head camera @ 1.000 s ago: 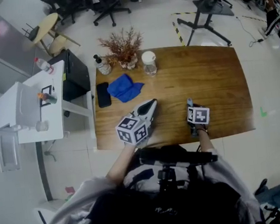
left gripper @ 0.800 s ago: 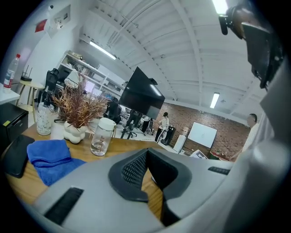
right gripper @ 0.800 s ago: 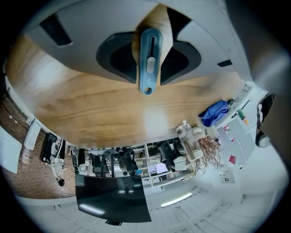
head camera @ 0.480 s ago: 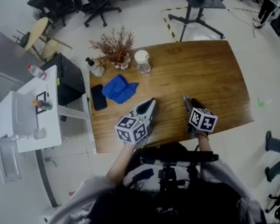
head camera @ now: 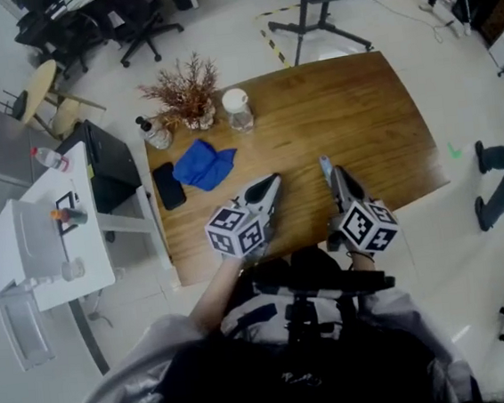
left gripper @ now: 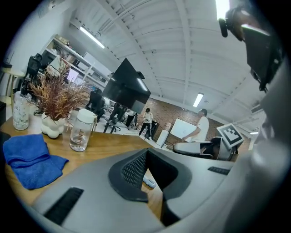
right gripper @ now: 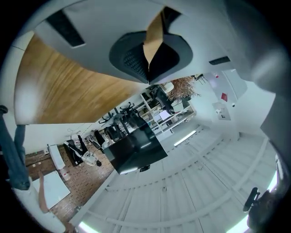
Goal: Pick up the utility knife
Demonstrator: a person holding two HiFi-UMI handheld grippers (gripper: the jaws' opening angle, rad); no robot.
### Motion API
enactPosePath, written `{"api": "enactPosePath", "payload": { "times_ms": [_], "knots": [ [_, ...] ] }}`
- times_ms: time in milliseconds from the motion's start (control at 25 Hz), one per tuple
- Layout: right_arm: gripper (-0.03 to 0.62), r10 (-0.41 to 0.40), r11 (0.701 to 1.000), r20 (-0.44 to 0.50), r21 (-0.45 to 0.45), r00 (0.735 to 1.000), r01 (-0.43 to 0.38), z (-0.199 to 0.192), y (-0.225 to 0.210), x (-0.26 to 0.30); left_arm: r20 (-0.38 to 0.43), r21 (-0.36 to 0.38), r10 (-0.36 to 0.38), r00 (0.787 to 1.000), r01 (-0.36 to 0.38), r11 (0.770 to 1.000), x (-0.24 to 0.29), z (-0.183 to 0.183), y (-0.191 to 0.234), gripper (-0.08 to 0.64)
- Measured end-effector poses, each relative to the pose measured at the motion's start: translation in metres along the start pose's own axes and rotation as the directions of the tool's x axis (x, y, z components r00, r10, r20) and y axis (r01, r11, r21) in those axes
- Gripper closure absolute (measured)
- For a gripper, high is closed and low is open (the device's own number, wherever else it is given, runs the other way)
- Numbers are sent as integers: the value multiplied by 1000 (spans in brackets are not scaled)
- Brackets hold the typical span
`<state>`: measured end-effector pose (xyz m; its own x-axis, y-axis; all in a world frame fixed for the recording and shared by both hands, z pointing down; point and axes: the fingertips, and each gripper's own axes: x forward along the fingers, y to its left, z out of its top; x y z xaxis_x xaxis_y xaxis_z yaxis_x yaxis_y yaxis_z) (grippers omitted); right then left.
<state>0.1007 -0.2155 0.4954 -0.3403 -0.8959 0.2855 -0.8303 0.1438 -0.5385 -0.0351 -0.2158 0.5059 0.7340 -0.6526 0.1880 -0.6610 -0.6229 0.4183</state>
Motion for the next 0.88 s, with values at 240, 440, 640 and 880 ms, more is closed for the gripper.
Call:
{"api": "enactPosePath", "payload": {
  "times_ms": [240,440,640,880],
  "knots": [
    [578,-45,999,52,25,998,44,-16,18,-27,-31,22,-94,995,95,995,-14,-7,-15,552],
    [578,-76,997,62,2,995,76,-31,31,-48,-37,17,-141,989,141,990,-26,-11,-27,552],
    [580,-83,996,45,-30,996,84,-33,37,-60,-34,9,-156,987,156,988,-34,-12,-40,552],
    [580,-47,997,10,-62,999,48,-36,48,-60,9,-4,-120,993,120,993,-35,-2,-35,552]
  ]
}}
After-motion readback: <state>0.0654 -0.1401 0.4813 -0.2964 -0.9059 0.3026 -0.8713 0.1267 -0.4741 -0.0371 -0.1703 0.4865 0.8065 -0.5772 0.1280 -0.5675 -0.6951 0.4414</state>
